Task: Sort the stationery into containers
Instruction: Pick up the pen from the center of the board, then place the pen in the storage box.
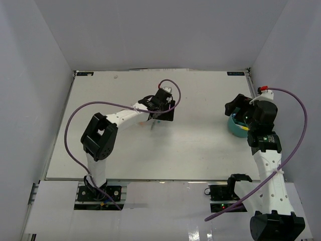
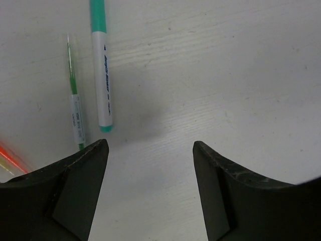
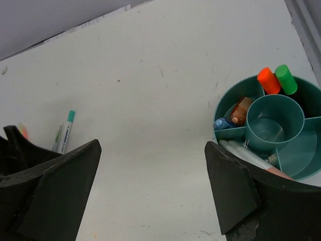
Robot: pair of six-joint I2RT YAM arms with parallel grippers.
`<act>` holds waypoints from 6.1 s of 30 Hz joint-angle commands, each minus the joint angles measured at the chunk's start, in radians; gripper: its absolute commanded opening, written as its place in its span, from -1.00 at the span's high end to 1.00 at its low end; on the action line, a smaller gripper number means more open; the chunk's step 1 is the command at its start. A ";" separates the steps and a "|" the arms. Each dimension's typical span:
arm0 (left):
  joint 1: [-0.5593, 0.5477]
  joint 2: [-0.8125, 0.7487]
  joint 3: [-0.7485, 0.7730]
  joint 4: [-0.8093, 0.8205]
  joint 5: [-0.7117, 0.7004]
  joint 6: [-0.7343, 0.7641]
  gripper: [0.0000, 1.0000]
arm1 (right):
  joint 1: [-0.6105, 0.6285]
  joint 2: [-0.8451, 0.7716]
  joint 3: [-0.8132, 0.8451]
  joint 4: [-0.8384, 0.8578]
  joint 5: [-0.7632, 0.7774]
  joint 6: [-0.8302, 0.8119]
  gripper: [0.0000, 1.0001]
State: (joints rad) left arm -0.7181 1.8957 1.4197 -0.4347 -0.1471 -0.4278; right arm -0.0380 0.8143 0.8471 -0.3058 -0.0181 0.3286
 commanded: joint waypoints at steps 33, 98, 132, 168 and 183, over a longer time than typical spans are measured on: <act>0.006 0.250 0.234 -0.127 -0.146 0.003 -0.10 | 0.032 -0.081 -0.092 0.019 -0.123 -0.054 -0.80; -0.052 -0.653 -0.554 0.560 0.529 0.755 1.00 | 0.486 0.391 0.244 0.178 -0.553 0.006 0.02; 0.046 -0.431 -0.367 0.366 -0.043 0.333 -0.96 | 0.099 -0.017 -0.056 -0.019 0.397 -0.025 0.85; 0.052 -0.434 -0.369 0.358 -0.020 0.347 -0.96 | -0.053 0.260 -0.115 0.073 0.239 0.059 0.73; 0.052 -0.434 -0.364 0.355 -0.016 0.333 -0.96 | -0.053 0.181 -0.049 0.025 0.253 0.041 -0.33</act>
State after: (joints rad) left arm -0.6666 1.4822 1.0149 -0.0757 -0.1692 -0.0803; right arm -0.0849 1.0298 0.7418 -0.2867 0.2256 0.3836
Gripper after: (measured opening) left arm 0.979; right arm 0.651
